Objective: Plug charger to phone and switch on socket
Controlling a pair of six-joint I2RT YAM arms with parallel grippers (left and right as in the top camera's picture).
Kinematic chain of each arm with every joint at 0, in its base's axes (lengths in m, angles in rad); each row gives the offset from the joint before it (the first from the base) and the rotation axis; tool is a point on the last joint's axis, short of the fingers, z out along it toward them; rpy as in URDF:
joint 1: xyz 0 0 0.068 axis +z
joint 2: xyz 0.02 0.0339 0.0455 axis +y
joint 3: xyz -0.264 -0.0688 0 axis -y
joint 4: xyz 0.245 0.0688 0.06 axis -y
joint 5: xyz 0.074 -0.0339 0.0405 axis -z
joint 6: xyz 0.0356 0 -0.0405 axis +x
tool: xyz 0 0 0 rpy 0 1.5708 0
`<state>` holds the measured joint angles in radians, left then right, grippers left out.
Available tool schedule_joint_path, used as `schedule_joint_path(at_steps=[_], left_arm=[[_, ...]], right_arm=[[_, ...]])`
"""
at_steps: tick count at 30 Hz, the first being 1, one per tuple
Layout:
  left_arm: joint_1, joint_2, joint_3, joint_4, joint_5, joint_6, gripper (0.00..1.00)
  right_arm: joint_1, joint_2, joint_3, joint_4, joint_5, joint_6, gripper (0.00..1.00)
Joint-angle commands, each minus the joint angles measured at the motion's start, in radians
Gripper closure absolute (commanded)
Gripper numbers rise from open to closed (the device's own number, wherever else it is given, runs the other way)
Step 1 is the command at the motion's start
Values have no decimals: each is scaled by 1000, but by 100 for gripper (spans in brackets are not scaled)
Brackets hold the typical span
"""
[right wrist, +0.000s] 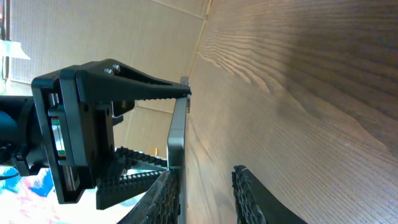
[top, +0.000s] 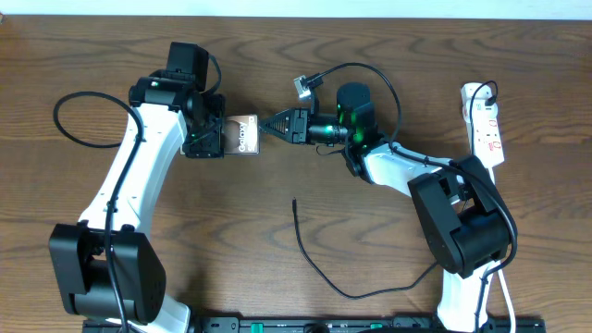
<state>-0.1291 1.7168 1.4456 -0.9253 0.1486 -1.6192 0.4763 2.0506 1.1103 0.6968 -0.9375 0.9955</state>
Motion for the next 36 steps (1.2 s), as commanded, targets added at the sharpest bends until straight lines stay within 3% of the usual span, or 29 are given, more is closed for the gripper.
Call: schedule_joint_path(at_steps=[1, 11, 29, 33, 36], left_arm=[[-8, -22, -4, -2, -11, -2, 93], [-7, -22, -4, -1, -30, -2, 93], [0, -22, -4, 18, -56, -2, 93], [0, -22, -4, 18, -56, -2, 93], [0, -22, -4, 18, -56, -2, 92]], right_arm=[[20, 5, 11, 3, -4, -18, 72], [13, 5, 11, 3, -8, -27, 73], [1, 5, 11, 3, -15, -28, 64], [0, 5, 11, 3, -14, -27, 46], [2, 5, 11, 3, -15, -27, 41]])
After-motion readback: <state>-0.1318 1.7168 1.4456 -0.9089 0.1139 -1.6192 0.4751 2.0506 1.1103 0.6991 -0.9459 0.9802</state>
